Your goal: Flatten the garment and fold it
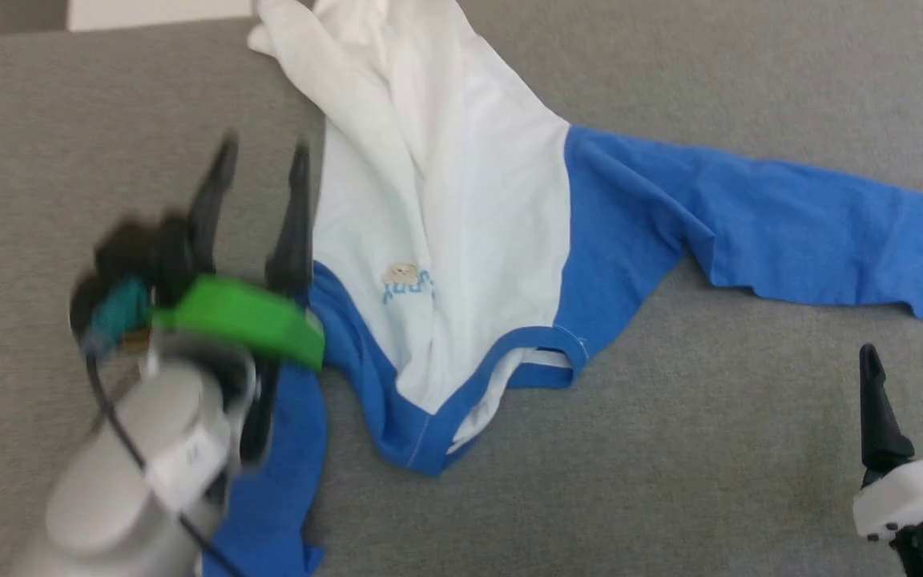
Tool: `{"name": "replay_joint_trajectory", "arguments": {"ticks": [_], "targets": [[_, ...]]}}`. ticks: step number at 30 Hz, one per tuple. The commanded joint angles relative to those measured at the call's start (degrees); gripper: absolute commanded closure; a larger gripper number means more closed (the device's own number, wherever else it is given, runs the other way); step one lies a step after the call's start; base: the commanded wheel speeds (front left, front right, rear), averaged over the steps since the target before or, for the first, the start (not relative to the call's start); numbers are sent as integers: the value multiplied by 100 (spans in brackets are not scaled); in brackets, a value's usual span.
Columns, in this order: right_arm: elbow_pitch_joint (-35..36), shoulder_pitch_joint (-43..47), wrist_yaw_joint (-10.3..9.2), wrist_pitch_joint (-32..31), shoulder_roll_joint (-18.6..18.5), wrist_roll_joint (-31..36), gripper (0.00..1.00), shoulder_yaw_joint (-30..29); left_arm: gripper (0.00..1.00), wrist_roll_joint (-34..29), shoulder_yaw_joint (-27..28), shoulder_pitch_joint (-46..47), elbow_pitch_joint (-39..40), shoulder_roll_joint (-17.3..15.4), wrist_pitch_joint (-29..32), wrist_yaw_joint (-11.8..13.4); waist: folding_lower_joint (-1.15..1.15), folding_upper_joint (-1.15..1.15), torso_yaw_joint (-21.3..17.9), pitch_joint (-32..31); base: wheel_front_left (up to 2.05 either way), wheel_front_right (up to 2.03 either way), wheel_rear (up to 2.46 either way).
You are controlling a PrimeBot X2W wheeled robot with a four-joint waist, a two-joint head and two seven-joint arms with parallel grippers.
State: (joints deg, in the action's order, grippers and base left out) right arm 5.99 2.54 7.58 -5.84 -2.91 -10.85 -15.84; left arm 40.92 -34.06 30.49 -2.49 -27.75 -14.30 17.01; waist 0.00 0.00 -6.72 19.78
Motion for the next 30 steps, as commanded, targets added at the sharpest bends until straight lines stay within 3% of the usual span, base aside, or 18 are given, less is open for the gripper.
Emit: {"name": "replay_joint_trajectory", "arguments": {"ticks": [1, 6, 10, 20, 30], "targets": [[42, 102, -9, -31, 3, 8, 0, 16, 0, 28, 148, -516, 230, 6, -50, 195, 0, 0, 534, -661, 0, 0, 0], [98, 326, -9, -110, 3, -14, 0, 7, 0, -445, 822, -2127, 1130, 194, -67, 719, 0, 0, 687, -927, 0, 0, 0], [171, 395, -9, -158, 3, 31, 0, 7, 0, -770, 1314, -3098, 1629, 618, -68, 816, 0, 0, 820, -1060, 0, 0, 0], [503, -533, -9, -890, -47, 582, 0, 213, 0, -1277, 1755, -3654, 1706, 1178, -69, 225, 0, 0, 974, -989, 0, 0, 0], [-677, -1927, -9, -2539, -903, 82, 0, 180, 0, -1601, 1753, -3378, 1519, 1432, -69, -197, 0, 0, 1089, -372, 0, 0, 0]]}}
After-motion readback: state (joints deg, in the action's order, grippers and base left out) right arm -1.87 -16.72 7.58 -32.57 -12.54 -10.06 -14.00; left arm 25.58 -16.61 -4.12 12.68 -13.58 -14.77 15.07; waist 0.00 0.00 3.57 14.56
